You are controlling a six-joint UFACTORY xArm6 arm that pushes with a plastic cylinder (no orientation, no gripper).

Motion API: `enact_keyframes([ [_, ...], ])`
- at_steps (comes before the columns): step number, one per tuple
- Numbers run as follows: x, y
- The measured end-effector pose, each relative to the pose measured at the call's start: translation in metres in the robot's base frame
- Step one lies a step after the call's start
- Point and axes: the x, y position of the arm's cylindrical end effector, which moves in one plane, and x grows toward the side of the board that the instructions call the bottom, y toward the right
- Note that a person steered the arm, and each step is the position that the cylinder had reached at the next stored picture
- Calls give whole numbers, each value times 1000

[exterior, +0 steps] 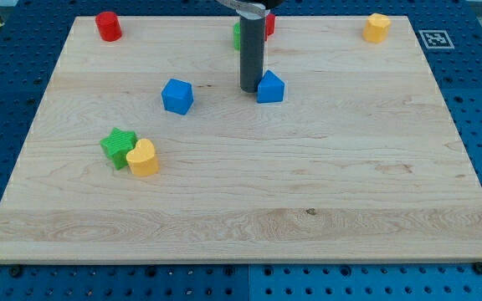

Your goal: Move the blue triangle towards the center left

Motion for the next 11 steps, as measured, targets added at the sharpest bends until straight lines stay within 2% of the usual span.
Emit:
enact_keyframes([
  [1,0,0],
  [2,-20,2],
  [3,-45,30],
  [4,-6,55],
  [5,20,43],
  [6,20,39],
  [8,77,-2],
  [11,61,-19],
])
